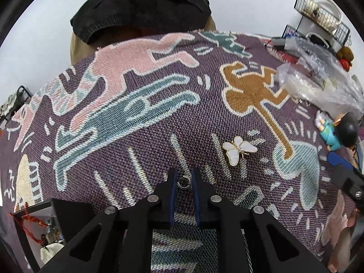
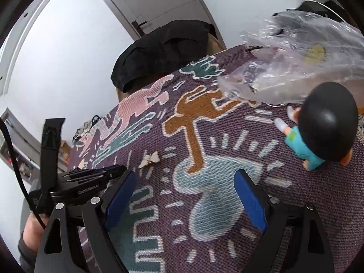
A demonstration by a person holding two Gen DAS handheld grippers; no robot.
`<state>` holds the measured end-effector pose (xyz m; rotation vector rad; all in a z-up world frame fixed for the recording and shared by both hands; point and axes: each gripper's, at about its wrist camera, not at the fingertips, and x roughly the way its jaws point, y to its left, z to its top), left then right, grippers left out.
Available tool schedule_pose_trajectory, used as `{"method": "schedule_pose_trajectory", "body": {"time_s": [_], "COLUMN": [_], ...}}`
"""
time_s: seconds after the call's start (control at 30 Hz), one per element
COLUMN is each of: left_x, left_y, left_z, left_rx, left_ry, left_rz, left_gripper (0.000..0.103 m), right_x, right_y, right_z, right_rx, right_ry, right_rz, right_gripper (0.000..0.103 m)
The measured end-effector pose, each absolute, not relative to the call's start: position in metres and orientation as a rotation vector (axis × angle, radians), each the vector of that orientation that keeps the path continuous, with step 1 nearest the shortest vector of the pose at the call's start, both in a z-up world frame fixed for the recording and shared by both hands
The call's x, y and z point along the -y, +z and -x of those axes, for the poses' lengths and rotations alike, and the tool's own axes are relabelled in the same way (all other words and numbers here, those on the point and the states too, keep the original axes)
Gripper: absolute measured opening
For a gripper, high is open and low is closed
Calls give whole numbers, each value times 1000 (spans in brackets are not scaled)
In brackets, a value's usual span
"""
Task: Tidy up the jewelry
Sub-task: 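Grasp the small silver ring with the left gripper while the right gripper approaches the butterfly brooch, then drop the ring into the box with the left gripper while the right gripper grasps the white butterfly brooch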
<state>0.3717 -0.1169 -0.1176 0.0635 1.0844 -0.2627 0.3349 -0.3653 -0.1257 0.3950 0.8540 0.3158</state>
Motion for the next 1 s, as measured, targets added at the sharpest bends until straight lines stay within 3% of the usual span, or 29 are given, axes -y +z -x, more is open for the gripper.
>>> {"method": "schedule_pose_trajectory", "body": {"time_s": [0.37,0.83,0.97,1.0], "left_x": [75,14,-1,-3], "left_y": [-70,-61,-62,-62], "left_z": [-351,-334,-330,-330], "left_rx": [-976,-937,-935,-935], "left_ry": [-266,-227,-215,-211], "left_rz": [1,96,112,117], "left_gripper": [14,14,14,14], "right_x": [318,254,241,238], "right_y": [-111,-142,-152,-152], "right_z": [-355,-385,-386,-385], "right_rx": [-881,-992,-1001,-990], "right_ry": [347,302,295,288], "right_rz": [-254,3,83,115], "right_gripper": [88,87,63,62]}}
